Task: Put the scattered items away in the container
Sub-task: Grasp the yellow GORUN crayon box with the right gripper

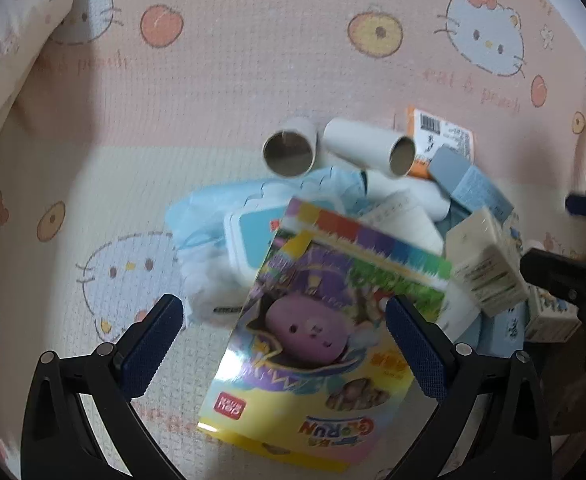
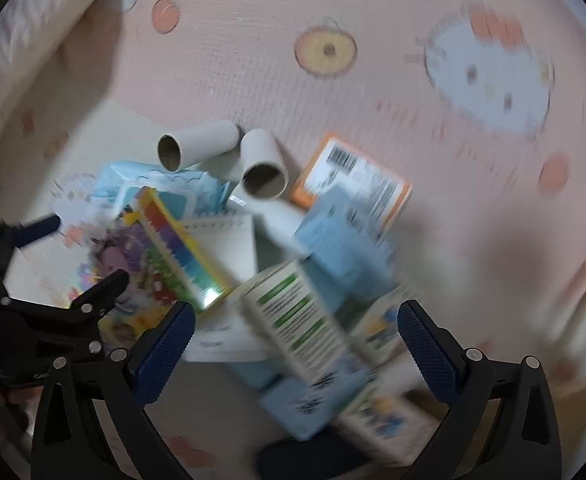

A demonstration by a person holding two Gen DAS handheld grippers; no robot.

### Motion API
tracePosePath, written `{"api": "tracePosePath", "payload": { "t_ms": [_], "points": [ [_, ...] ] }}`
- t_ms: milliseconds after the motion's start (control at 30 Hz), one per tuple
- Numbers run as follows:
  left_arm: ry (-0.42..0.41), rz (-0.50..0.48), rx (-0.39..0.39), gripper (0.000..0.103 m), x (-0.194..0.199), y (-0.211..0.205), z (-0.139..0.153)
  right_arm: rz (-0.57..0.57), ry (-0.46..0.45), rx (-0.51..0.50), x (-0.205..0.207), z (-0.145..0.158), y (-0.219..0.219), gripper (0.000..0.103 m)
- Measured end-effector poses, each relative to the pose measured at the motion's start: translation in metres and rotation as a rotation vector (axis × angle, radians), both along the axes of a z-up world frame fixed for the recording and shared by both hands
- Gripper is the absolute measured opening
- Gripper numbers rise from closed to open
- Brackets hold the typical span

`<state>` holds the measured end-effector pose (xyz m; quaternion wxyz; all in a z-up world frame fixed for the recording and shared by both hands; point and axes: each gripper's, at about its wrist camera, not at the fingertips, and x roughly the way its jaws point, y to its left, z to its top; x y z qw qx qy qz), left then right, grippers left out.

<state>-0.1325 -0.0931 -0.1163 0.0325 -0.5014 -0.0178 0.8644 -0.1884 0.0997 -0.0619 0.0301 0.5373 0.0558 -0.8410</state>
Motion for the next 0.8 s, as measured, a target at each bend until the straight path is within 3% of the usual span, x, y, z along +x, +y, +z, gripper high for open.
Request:
{"api": "tracePosePath", "payload": {
  "t_ms": [100, 167, 267, 400, 467, 533, 600, 667, 800],
  "points": [
    [-0.011, -0.004, -0.004, 0.102, 0.002, -0.009, -0.004, -0.066, 0.032, -0.150, 0.014, -0.008, 0.007, 0.095],
    [-0.025, 0.006, -0.006, 0.102, 0.004, -0.015, -0.008, -0.114, 0.107, -0.249, 0.025, -0.008, 0.013, 0.076],
    [-0.036, 0.053, 0.043, 0.099, 0.016, -0.032, -0.009, -0.098, 0.113, -0.370, 0.024, -0.012, 0.014, 0.072],
    [-0.086, 0.170, 0.171, 0.094, 0.034, -0.057, -0.021, -0.056, 0.115, -0.327, 0.011, -0.015, 0.007, 0.069],
    [-0.123, 0.227, 0.276, 0.090, 0.043, -0.068, -0.034, -0.024, 0.129, -0.311, 0.006, -0.015, 0.003, 0.055],
    [-0.165, 0.297, 0.357, 0.078, 0.051, -0.077, -0.049, -0.003, 0.133, -0.339, 0.001, -0.018, 0.004, 0.047],
    [-0.200, 0.354, 0.422, 0.074, 0.060, -0.084, -0.060, 0.028, 0.134, -0.383, -0.005, -0.020, 0.002, 0.046],
    [-0.168, 0.387, 0.443, 0.073, 0.066, -0.086, -0.060, 0.051, 0.130, -0.357, -0.011, -0.022, -0.006, 0.044],
    [-0.160, 0.369, 0.393, 0.071, 0.063, -0.079, -0.056, 0.131, 0.101, -0.333, -0.027, -0.029, -0.021, 0.041]
  ]
}}
